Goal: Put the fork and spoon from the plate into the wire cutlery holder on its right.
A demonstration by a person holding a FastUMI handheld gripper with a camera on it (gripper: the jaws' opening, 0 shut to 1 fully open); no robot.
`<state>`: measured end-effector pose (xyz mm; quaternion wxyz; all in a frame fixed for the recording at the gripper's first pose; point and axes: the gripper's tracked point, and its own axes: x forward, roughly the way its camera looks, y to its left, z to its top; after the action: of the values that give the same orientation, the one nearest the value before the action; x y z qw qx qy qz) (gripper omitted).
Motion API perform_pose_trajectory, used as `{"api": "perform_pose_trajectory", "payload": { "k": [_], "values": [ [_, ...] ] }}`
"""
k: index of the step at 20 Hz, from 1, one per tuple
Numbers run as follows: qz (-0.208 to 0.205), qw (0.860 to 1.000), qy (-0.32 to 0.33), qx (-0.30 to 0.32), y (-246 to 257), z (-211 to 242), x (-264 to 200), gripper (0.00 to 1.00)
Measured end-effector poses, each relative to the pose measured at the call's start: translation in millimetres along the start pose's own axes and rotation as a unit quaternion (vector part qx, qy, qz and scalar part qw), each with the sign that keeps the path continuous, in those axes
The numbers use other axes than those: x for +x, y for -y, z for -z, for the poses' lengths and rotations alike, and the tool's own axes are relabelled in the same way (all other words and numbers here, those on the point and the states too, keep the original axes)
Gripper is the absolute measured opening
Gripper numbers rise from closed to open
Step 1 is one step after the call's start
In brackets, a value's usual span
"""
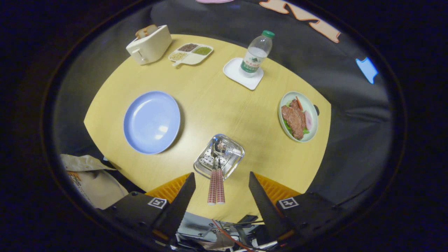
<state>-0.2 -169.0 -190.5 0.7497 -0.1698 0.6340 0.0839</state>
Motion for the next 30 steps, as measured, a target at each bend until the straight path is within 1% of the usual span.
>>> {"api": "perform_pose_trajectory", "payload": {
  "k": [2, 4, 6, 8, 10, 12, 14, 17, 18, 20, 22, 23, 27, 28, 30],
  "values": [
    [0.0, 0.999, 0.046, 0.027, -6.4, -6.3, -12.6, 0.99],
    [-0.014, 0.993, 0.095, 0.067, -21.1, -13.5, -26.1, 0.99],
    [-0.029, 0.984, 0.142, 0.102, -34.6, -17.4, -41.2, 0.99],
    [-0.034, 0.974, 0.185, 0.128, -43.0, -18.4, -55.8, 0.99],
    [-0.033, 0.961, 0.233, 0.148, -51.9, -21.1, -73.5, 0.99],
    [-0.017, 0.941, 0.296, 0.162, -54.3, -27.5, -96.1, 0.98],
    [0.004, 0.916, 0.357, 0.183, -54.4, -32.5, -121.3, 0.98],
    [0.033, 0.875, 0.438, 0.205, -53.1, -33.9, -159.4, 0.98],
    [0.051, 0.856, 0.469, 0.211, -48.4, -33.4, -175.0, 0.97],
    [0.071, 0.824, 0.516, 0.221, -44.6, -30.8, -199.6, 0.97],
    [0.087, 0.802, 0.547, 0.222, -49.9, -23.0, -209.2, 0.97],
    [0.093, 0.792, 0.56, 0.222, -52.1, -19.6, -212.5, 0.97],
    [0.126, 0.764, 0.596, 0.213, -62.3, -3.2, -216.0, 0.97],
    [0.128, 0.759, 0.602, 0.214, -66.5, -0.3, -214.2, 0.97],
    [0.134, 0.759, 0.598, 0.219, -71.0, 6.8, -207.5, 0.97]
  ]
}}
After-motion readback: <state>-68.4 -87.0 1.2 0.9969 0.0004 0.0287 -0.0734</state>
